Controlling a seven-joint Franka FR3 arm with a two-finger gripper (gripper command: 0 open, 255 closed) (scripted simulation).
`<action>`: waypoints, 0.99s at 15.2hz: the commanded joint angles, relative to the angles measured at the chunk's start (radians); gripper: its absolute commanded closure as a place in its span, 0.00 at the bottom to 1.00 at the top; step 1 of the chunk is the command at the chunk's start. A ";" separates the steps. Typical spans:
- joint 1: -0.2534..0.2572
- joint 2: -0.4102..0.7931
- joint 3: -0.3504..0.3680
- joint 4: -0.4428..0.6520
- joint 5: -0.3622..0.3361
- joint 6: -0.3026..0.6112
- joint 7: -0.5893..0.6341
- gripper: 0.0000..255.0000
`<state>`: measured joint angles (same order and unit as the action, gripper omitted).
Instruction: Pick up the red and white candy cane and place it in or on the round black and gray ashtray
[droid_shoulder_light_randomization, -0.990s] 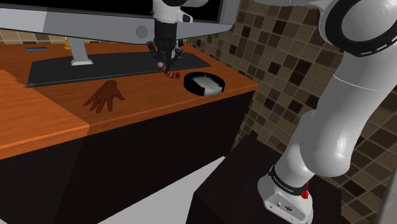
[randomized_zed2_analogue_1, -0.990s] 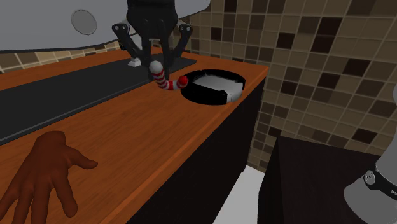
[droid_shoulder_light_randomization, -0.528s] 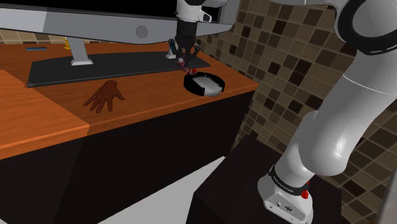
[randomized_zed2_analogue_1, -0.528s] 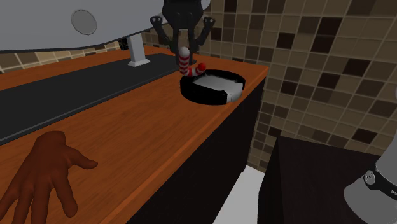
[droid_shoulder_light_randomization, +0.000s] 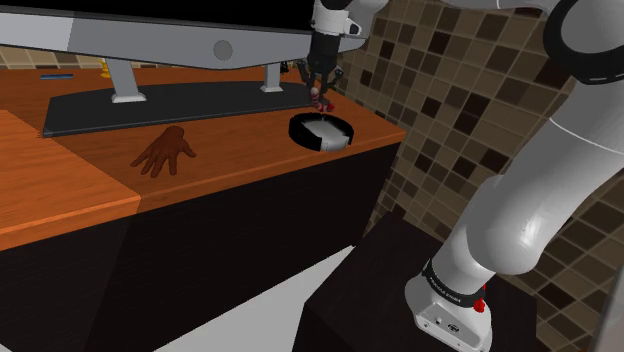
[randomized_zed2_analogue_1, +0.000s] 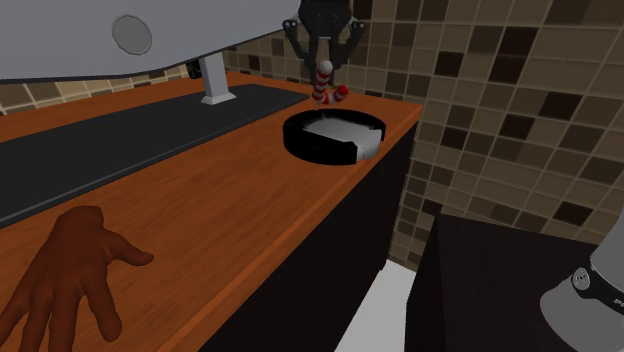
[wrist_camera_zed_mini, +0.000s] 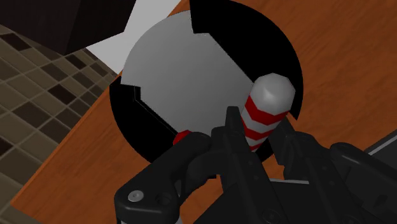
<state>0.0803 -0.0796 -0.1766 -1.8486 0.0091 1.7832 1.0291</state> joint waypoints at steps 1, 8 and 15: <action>-0.005 -0.004 -0.006 -0.029 -0.001 0.024 -0.013 1.00; -0.006 0.003 -0.007 -0.115 0.001 0.118 -0.016 1.00; -0.006 0.020 -0.008 -0.189 0.004 0.208 -0.020 1.00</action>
<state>0.0740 -0.0599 -0.1847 -2.0239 0.0133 1.9768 1.0095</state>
